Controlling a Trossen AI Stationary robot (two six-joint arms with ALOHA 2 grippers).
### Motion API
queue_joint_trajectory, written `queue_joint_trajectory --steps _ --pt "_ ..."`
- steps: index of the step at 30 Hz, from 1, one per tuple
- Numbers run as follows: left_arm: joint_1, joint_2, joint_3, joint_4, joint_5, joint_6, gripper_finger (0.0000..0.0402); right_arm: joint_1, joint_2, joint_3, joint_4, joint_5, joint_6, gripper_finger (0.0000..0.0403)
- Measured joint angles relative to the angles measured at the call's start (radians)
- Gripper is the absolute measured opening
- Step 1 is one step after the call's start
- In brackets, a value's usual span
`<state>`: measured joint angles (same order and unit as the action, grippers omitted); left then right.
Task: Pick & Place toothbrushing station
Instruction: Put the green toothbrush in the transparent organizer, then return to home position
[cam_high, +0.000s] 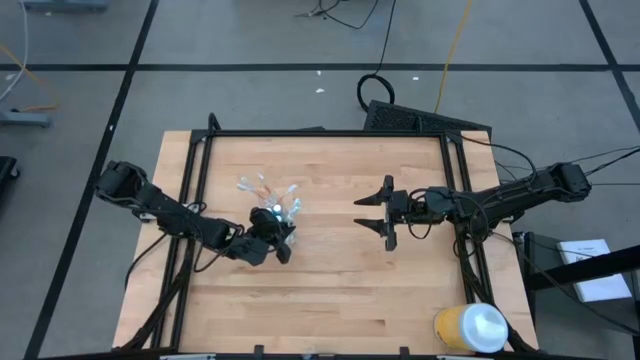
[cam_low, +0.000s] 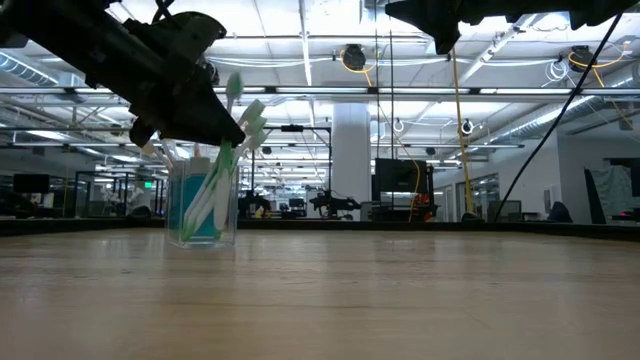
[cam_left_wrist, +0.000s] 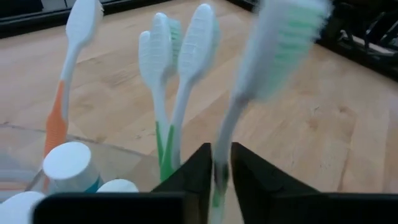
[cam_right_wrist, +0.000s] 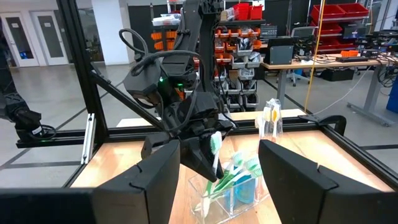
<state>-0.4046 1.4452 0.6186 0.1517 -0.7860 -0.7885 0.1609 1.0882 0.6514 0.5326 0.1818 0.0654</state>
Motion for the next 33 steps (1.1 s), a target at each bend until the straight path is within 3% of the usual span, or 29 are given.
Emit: queue_joint_trajectory --steps 10,19,27,33 --pt "0.005 0.0 0.0 0.034 0.003 0.023 0.019 0.0 0.0 0.0 -0.003 0.0 0.0 0.021" --pt "0.004 -0.111 0.009 0.089 0.081 0.209 0.0227 0.0 0.0 0.0 -0.006 0.0 -0.001 0.021" --pt "-0.001 -0.394 0.008 0.074 0.316 0.411 0.0228 0.0 -0.023 -0.001 -0.012 -0.003 0.028 0.021" --pt "-0.03 -0.691 0.009 -0.11 0.507 0.698 0.0228 0.0 -0.152 -0.001 -0.155 -0.003 0.028 0.021"
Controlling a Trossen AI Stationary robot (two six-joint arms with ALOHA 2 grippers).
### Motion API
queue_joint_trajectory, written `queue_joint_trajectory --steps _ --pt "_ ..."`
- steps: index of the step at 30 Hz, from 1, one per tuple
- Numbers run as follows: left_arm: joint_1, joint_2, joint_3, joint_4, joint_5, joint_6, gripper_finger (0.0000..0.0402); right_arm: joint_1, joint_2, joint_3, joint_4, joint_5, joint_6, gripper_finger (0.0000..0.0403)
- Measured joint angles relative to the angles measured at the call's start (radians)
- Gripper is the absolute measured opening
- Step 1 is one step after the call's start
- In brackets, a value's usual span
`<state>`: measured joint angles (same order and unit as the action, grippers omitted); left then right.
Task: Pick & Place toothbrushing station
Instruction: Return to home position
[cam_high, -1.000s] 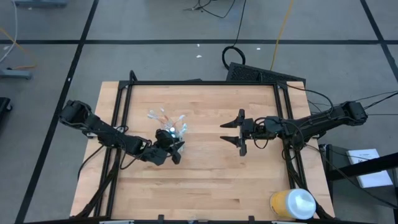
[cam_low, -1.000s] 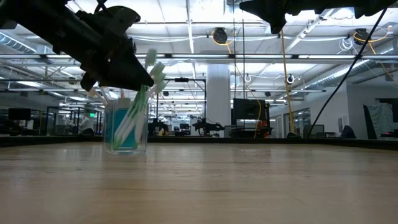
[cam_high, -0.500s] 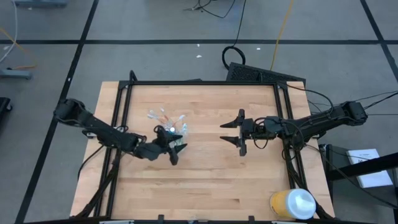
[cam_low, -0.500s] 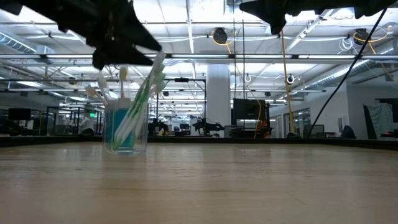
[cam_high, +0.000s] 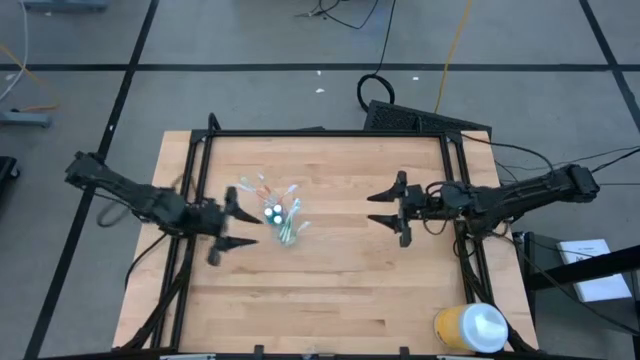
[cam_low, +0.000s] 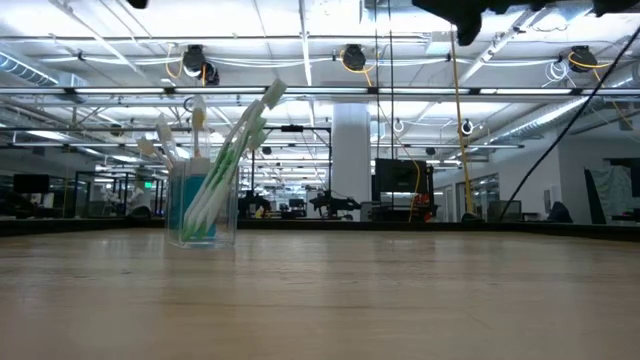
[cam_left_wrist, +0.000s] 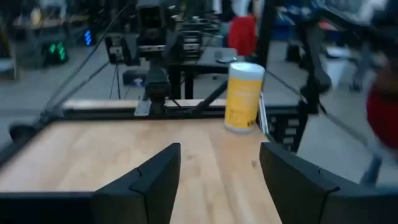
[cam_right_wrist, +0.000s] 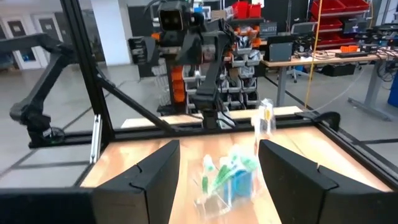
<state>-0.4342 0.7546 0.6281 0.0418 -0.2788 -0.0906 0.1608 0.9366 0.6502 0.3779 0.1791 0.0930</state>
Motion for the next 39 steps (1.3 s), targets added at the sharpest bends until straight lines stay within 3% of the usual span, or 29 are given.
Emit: queue_joint_trajectory --steps 3,8,14,19,24,28,34,39 --pt "-0.007 -0.131 0.0 -0.148 0.016 0.11 0.0228 0.0 -0.095 0.0 -0.119 0.002 -0.01 0.021" --pt "-0.002 -0.254 -0.04 -0.306 -0.047 0.087 0.0228 -0.003 -0.217 -0.004 -0.298 0.005 -0.029 0.021" --pt "0.002 -0.35 -0.236 -0.183 -0.247 0.038 0.0228 -0.004 -0.297 -0.099 -0.344 0.007 -0.049 0.021" --pt "0.033 -0.471 -0.391 -0.038 -0.24 0.055 0.0228 -0.004 -0.393 -0.183 -0.271 0.008 -0.112 0.021" --pt "0.098 -0.632 -0.471 -0.052 -0.269 0.069 0.0228 -0.017 -0.481 -0.255 -0.262 0.059 -0.125 0.021" --pt "0.177 -0.754 -0.486 -0.096 -0.255 0.095 0.0228 -0.048 -0.53 -0.293 -0.255 0.088 -0.115 0.021" --pt "0.299 -0.746 -0.497 -0.097 -0.17 0.093 0.0228 -0.094 -0.563 -0.321 -0.243 0.083 -0.115 0.021" --pt "0.379 -0.749 -0.564 -0.053 -0.06 0.054 0.0228 -0.123 -0.564 -0.42 -0.105 0.081 -0.116 0.021"
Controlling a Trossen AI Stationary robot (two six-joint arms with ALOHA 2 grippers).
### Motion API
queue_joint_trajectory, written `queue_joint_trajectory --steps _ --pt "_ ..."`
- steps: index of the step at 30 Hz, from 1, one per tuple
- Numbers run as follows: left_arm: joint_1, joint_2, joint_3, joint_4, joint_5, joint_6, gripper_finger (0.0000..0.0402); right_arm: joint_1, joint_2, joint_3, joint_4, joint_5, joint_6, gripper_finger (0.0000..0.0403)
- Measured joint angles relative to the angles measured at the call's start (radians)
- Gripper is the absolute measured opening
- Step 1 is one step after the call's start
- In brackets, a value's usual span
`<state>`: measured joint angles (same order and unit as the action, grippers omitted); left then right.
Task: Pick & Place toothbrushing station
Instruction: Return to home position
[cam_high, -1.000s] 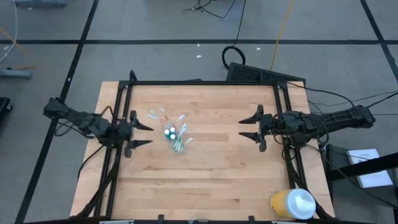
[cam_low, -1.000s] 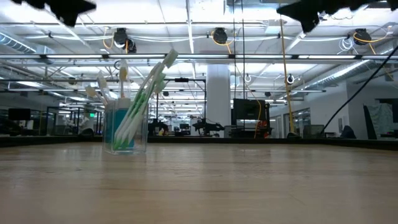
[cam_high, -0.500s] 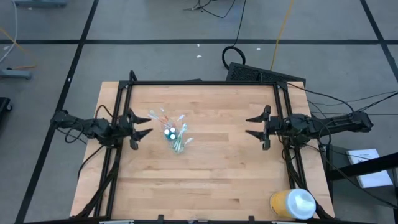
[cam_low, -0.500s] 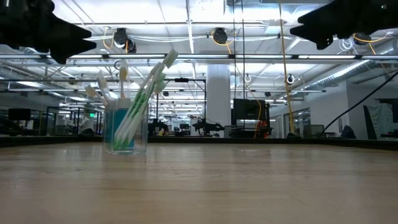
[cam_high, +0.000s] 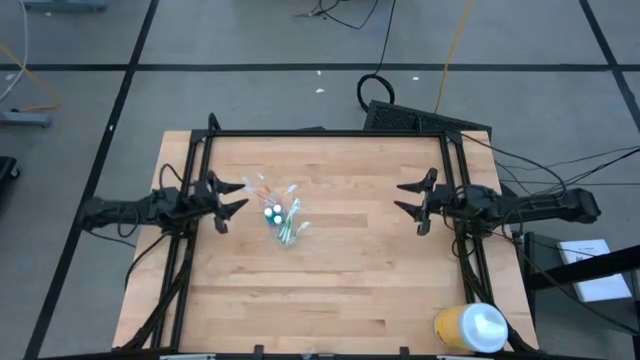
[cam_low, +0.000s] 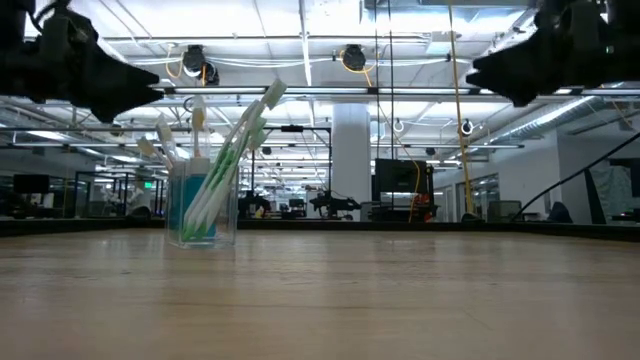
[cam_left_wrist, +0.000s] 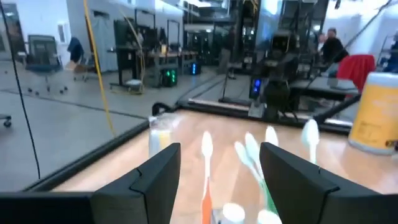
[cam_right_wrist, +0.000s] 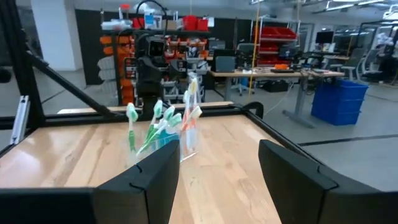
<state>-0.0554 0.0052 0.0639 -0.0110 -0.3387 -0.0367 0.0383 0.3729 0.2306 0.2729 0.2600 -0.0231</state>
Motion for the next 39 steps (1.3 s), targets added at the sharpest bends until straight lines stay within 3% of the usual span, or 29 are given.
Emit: queue_joint_trajectory --steps 5,10,16,24,27,34,39 --pt "0.053 0.002 -0.047 0.071 0.055 -0.013 0.0228 -0.021 0.0 -0.131 0.148 -0.001 0.016 0.021" --pt "0.087 0.0 -0.047 0.064 0.089 -0.016 0.0228 -0.031 -0.011 -0.175 0.187 0.0 -0.006 0.021" --pt "0.097 0.008 -0.047 0.057 0.092 -0.02 0.0228 -0.032 -0.106 -0.175 0.113 0.005 -0.046 0.021" --pt "0.097 0.009 -0.047 0.051 0.105 -0.021 0.0228 -0.032 -0.341 -0.176 -0.176 0.025 -0.039 0.021" --pt "0.097 0.009 -0.047 0.051 0.106 -0.025 0.0228 -0.032 -0.371 -0.177 -0.205 0.021 -0.035 0.021" --pt "0.097 0.013 -0.047 0.05 0.126 -0.032 0.0228 -0.032 -0.36 -0.178 -0.218 -0.045 -0.042 0.021" --pt "0.097 0.014 -0.048 0.051 0.133 -0.045 0.0228 -0.032 -0.36 -0.178 -0.219 -0.183 -0.029 0.021"
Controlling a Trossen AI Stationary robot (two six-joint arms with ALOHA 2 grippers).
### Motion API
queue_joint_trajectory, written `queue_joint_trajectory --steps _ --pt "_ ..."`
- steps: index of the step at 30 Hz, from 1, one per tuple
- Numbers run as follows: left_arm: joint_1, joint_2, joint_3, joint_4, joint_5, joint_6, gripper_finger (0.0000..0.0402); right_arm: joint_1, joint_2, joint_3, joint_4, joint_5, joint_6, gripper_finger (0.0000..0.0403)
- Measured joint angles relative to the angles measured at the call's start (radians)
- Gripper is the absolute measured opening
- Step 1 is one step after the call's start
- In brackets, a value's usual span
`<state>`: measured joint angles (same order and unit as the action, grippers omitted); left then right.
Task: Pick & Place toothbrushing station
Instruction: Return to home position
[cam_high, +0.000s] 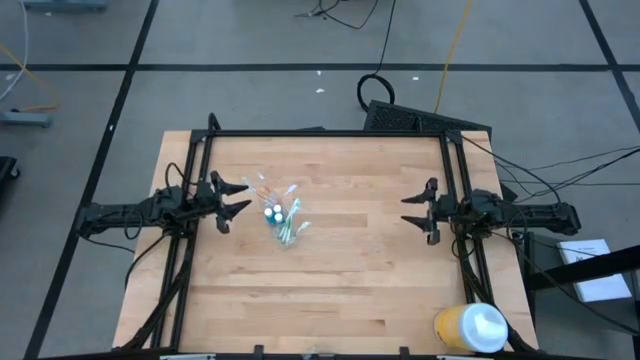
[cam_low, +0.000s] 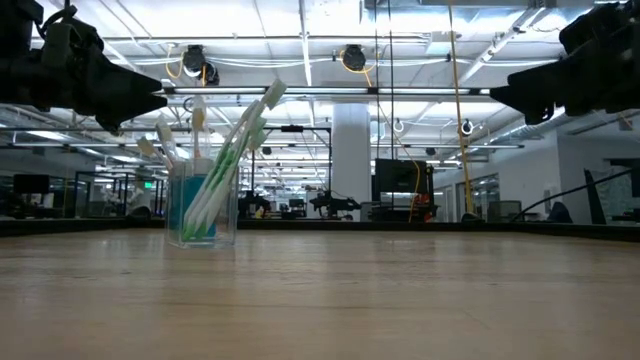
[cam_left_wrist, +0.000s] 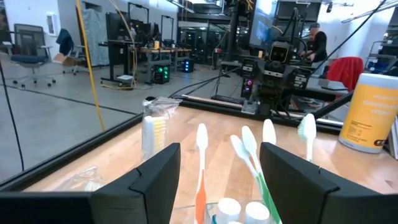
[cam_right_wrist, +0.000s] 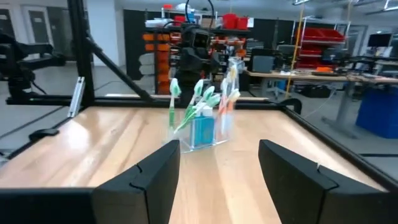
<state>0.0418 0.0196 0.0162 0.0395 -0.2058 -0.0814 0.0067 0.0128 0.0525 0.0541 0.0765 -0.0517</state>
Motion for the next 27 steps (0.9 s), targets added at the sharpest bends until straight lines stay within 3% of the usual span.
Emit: queue_joint_trajectory --steps 27 --pt "0.0 0.0 -0.003 0.029 -0.005 0.052 0.0228 0.0 0.002 -0.001 -0.001 -0.027 0.092 0.021"
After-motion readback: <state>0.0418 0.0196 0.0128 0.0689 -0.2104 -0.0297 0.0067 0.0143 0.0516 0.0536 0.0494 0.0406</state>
